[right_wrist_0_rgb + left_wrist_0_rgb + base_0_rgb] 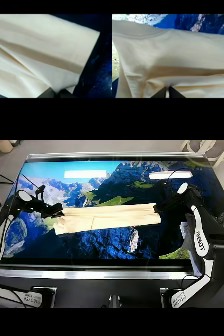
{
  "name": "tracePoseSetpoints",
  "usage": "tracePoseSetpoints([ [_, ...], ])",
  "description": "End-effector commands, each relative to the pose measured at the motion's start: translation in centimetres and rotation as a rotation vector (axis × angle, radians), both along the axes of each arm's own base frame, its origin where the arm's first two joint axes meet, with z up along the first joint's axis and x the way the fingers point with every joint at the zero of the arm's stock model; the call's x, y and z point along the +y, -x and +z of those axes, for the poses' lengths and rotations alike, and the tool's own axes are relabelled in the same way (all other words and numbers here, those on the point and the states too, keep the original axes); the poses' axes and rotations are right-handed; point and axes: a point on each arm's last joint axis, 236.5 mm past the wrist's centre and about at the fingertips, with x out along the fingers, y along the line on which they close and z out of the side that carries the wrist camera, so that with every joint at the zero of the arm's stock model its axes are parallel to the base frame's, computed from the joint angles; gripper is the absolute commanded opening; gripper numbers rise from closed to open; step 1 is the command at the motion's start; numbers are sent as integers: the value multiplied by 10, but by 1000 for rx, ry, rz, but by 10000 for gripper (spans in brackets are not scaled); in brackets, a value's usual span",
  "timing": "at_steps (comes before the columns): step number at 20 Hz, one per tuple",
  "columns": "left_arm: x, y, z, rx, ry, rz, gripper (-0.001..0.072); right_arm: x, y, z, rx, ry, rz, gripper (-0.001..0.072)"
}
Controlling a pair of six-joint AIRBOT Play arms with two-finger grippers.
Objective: Fold the shirts.
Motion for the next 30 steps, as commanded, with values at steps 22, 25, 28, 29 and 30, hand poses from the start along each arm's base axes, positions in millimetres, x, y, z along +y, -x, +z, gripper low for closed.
tracePoseSetpoints([
  [22, -103, 4, 148, -312, -7, -289, 421, 16, -3, -32, 143, -322, -229, 408],
  [25, -113, 8, 138, -289, -2, -310, 381, 27, -4, -23, 122, -344, -176, 19],
  [28, -138, 11, 111, -247, 5, -354, 32, 33, -2, 22, 28, -350, -55, 18],
  [29, -153, 9, 102, -247, 23, -364, 32, 35, 0, 42, -4, -348, -29, 18],
  [30, -175, 4, 93, -254, 66, -362, 32, 36, 3, 66, -37, -348, -11, 17],
])
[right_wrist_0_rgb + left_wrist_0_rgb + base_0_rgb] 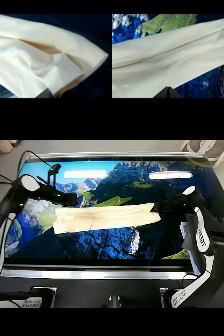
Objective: Fold the shirts.
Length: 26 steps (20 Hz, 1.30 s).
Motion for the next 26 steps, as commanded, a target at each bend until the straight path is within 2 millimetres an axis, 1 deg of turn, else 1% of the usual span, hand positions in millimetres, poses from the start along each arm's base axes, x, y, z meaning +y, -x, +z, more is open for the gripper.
tracePoseSetpoints([
  [1, -59, -10, -27, 10, 101, -17, 32, 9, 9, 69, -124, -1, 79, 16],
  [2, -84, -14, -35, 20, 167, -4, 32, 12, 15, 94, -161, 2, 94, 15],
  [4, -127, -20, -52, 61, 296, 43, 32, 24, 28, 139, -231, 2, 122, 15],
  [6, -162, -20, -68, 126, 402, 91, 32, 42, 41, 178, -293, -7, 135, 16],
  [8, -194, -11, -81, 194, 477, 111, 31, 68, 58, 209, -354, -7, 193, 16],
  [10, -225, 2, -91, 230, 528, 88, 31, 87, 74, 234, -401, -12, 224, 16],
  [12, -250, 19, -101, 300, 571, 92, 32, 98, 87, 258, -444, -22, 223, 16],
  [14, -269, 31, -107, 335, 593, 93, 32, 103, 97, 277, -471, -47, 214, 16],
  [15, -271, 26, -109, 306, 590, 106, 31, 103, 99, 282, -479, -48, 207, 16],
  [16, -269, 17, -106, 262, 588, 111, 30, 103, 100, 283, -476, -51, 200, 16],
  [17, -261, 9, -100, 234, 590, 112, 29, 103, 99, 283, -474, -53, 196, 16],
  [18, -247, 0, -91, 201, 576, 95, 29, 103, 96, 284, -479, -57, 187, 16],
  [19, -228, -8, -82, 164, 545, 74, 28, 103, 91, 285, -483, -67, 166, 16],
  [20, -201, -19, -68, 106, 492, 47, 28, 106, 84, 285, -488, -89, 148, 16],
  [21, -169, -29, -50, 36, 426, 24, 28, 112, 77, 284, -492, -109, 142, 16],
  [22, -135, -40, -30, -31, 361, 25, 28, 124, 70, 278, -496, -119, 143, 16],
  [23, -97, -51, -6, -103, 299, 47, 28, 139, 64, 270, -493, -129, 155, 16],
  [24, -56, -60, 25, -182, 244, 83, 28, 162, 59, 258, -488, -142, 174, 16],
  [25, -20, -64, 57, -257, 211, 119, 28, 188, 56, 246, -478, -161, 194, 16],
  [26, 16, -63, 94, -333, 197, 165, 29, 218, 53, 231, -465, -186, 211, 16],
])
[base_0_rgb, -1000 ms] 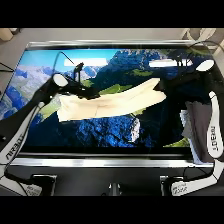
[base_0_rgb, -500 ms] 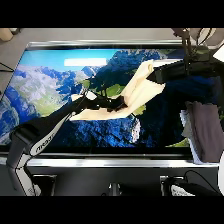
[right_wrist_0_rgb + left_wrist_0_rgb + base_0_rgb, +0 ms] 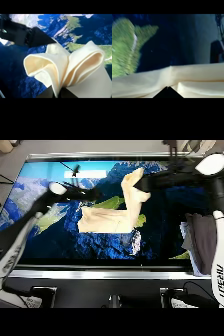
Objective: Fold the shirts.
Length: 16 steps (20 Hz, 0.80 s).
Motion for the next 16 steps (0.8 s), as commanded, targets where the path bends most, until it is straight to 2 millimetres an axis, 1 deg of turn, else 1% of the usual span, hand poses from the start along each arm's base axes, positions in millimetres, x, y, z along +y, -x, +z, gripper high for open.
tracePoseSetpoints([
  [1, 132, 0, 103, -218, -159, 176, 29, 88, -14, -39, 15, -66, 41, 17],
  [2, 156, 9, 134, -273, -158, 224, 29, 118, -13, -58, 31, -79, 58, 17],
  [3, 175, 20, 163, -327, -159, 265, 29, 150, -7, -82, 53, -81, 80, 18],
  [4, 190, 34, 191, -383, -162, 301, 29, 177, 0, -107, 72, -73, 99, 20],
  [5, 199, 46, 214, -432, -165, 325, 30, 202, 9, -134, 104, -65, 113, 84],
  [6, 206, 59, 234, -478, -167, 346, 29, 221, 16, -156, 124, -62, 115, 393],
  [7, 210, 71, 249, -516, -179, 359, 30, 234, 18, -174, 134, -62, 108, 703],
  [8, 213, 80, 259, -544, -197, 367, 29, 236, 18, -183, 143, -55, 104, 703],
  [9, 216, 89, 265, -564, -229, 372, 29, 230, 15, -182, 144, -52, 102, 702],
  [10, 219, 96, 266, -569, -264, 372, 29, 220, 12, -175, 147, -46, 107, 702],
  [11, 223, 101, 263, -559, -302, 366, 30, 199, 6, -166, 146, -25, 110, 700],
  [12, 225, 106, 256, -538, -337, 356, 30, 171, -1, -157, 140, 14, 112, 699],
  [13, 227, 108, 248, -511, -363, 344, 30, 132, -9, -150, 135, 78, 109, 699],
  [14, 228, 110, 239, -483, -382, 333, 30, 84, -17, -149, 137, 168, 93, 700],
  [15, 228, 109, 232, -467, -383, 328, 30, 33, -19, -154, 174, 268, 66, 701],
  [16, 228, 109, 225, -450, -383, 325, 30, -24, -17, -164, 256, 362, 17, 700],
])
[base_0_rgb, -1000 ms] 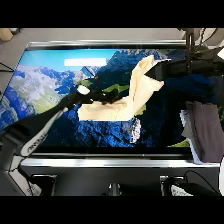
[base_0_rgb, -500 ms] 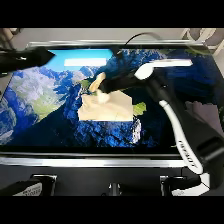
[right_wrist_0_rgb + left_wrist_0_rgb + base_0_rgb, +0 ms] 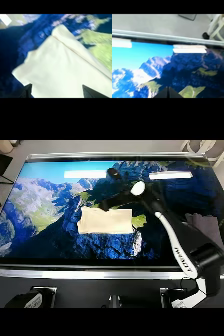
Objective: Fold the shirts.
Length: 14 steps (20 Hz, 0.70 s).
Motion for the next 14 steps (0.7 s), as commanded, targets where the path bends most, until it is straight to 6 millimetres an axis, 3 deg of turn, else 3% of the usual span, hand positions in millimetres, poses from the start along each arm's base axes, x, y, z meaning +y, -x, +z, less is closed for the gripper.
tracePoseSetpoints([
  [1, 5, 7, -22, 67, -39, 5, 30, -164, 12, -30, 195, 319, -83, 698],
  [2, 4, 7, -30, 84, -34, 2, 30, -192, 18, -45, 273, 332, -136, 698],
  [3, 4, 7, -36, 98, -29, 0, 30, -203, 24, -64, 355, 289, -187, 698],
  [4, 3, 7, -41, 110, -28, -1, 30, -199, 31, -81, 426, 215, -214, 698],
  [8, -1, 9, -47, 134, -22, -15, 30, -154, 39, -126, 577, 33, -205, 668],
  [11, -13, 11, -47, 133, -25, -48, 30, -118, 26, -135, 566, -60, -221, 667],
  [13, -22, 13, -47, 133, -26, -69, 30, -106, 24, -136, 556, -73, -221, 660],
  [14, -25, 13, -46, 132, -27, -77, 30, -104, 24, -136, 554, -72, -218, 493],
])
